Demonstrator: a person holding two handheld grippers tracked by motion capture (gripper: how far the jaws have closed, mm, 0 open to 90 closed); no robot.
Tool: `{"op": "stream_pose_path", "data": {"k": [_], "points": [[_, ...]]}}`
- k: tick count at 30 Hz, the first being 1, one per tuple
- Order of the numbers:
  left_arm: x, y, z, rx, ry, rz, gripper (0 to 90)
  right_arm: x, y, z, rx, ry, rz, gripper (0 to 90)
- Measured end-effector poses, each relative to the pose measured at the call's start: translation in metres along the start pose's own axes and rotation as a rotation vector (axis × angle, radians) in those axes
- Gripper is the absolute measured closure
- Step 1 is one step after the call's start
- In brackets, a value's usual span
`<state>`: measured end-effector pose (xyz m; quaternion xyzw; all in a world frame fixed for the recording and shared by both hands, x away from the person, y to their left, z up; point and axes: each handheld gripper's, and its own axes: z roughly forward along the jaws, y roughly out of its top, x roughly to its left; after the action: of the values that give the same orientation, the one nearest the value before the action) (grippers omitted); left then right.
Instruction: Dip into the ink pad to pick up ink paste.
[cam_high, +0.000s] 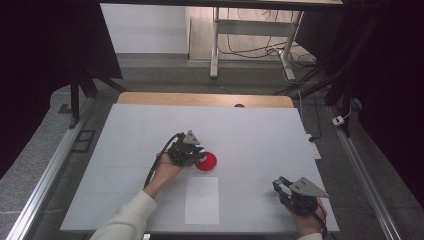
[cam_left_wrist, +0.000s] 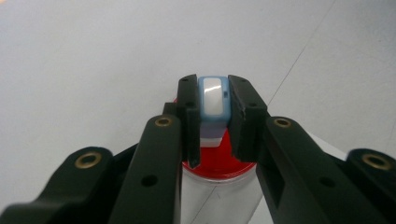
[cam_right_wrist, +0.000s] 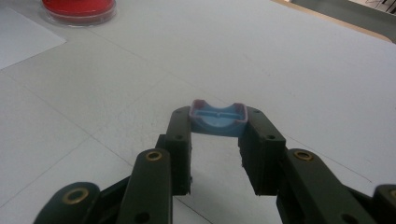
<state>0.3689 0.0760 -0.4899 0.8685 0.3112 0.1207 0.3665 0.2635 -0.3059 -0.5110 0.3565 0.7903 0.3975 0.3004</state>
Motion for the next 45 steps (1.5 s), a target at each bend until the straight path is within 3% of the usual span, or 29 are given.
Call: {"op": "stream_pose_path", "data": {"k": [25, 45], "points": [[-0.002, -0.002, 0.006, 0.016, 0.007, 0.010, 75.5, 0.001, 0.000, 0.000, 0.004, -0.003, -0.006, 64.9], [-0.001, 0.002, -0.009, -0.038, 0.000, 0.001, 75.3, 0.000, 0.000, 0.000, 0.000, 0.000, -0.003, 64.9]]}}
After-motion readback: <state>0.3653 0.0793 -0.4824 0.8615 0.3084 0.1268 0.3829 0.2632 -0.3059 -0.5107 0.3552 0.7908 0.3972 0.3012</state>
